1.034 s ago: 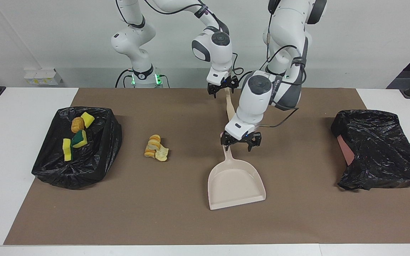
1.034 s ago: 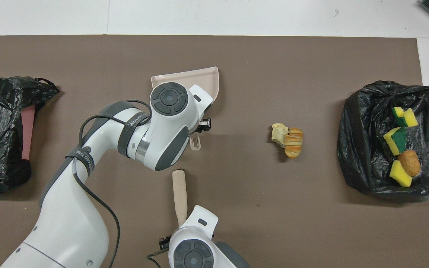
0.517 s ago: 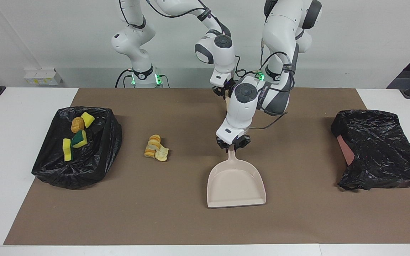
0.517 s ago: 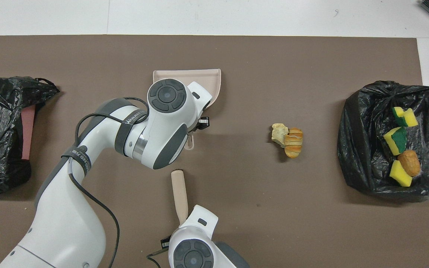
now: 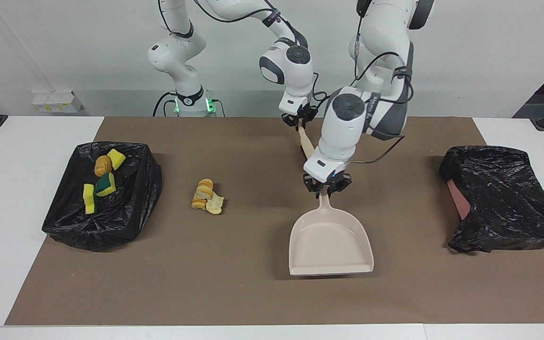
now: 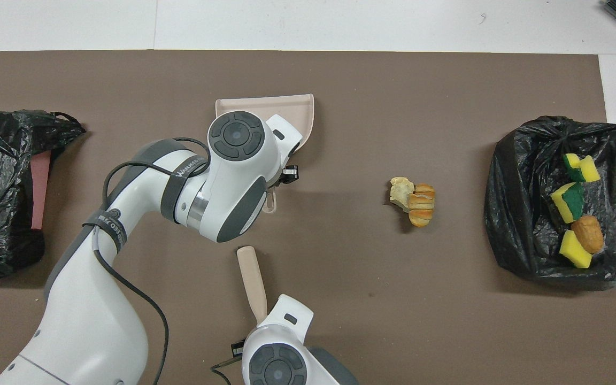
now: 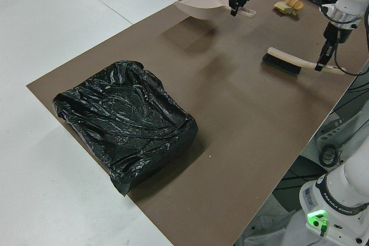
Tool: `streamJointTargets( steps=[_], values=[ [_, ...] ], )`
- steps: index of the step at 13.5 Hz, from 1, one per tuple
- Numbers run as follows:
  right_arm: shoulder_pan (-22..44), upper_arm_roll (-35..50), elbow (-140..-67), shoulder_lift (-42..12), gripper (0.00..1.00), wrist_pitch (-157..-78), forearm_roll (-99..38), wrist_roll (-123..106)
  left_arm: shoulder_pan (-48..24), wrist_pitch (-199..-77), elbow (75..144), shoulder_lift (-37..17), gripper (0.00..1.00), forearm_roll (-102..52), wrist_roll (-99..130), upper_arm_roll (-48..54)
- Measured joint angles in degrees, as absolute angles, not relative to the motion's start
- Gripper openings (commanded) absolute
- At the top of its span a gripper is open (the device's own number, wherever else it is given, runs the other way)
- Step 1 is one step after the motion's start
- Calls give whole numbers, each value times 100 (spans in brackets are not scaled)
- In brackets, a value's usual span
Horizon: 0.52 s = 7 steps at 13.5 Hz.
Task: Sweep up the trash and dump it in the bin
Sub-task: 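Grasp the brush handle with the right gripper while the left gripper holds the dustpan, then carry the dustpan toward the bread while the right gripper brings the brush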
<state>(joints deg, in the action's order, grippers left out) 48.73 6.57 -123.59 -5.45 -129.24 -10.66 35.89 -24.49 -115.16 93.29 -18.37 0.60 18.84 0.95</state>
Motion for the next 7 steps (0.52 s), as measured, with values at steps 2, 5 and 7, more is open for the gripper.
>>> streamJointTargets(
  steps=[2,5,7],
  values=[
    [4755,650,-12316,-411,0,-12700,-1058,3578,-2119,-11196,9320,-1706,0,24,1031,96],
    [4573,641,-12307,-162,0,-12394,-1052,3531,-1632,-10521,9128,-1659,0,-184,-590,89],
    [4479,641,-12305,-3,0,-12140,-1002,3522,-1579,-10440,9006,-1659,0,-188,-1981,101]
  ],
)
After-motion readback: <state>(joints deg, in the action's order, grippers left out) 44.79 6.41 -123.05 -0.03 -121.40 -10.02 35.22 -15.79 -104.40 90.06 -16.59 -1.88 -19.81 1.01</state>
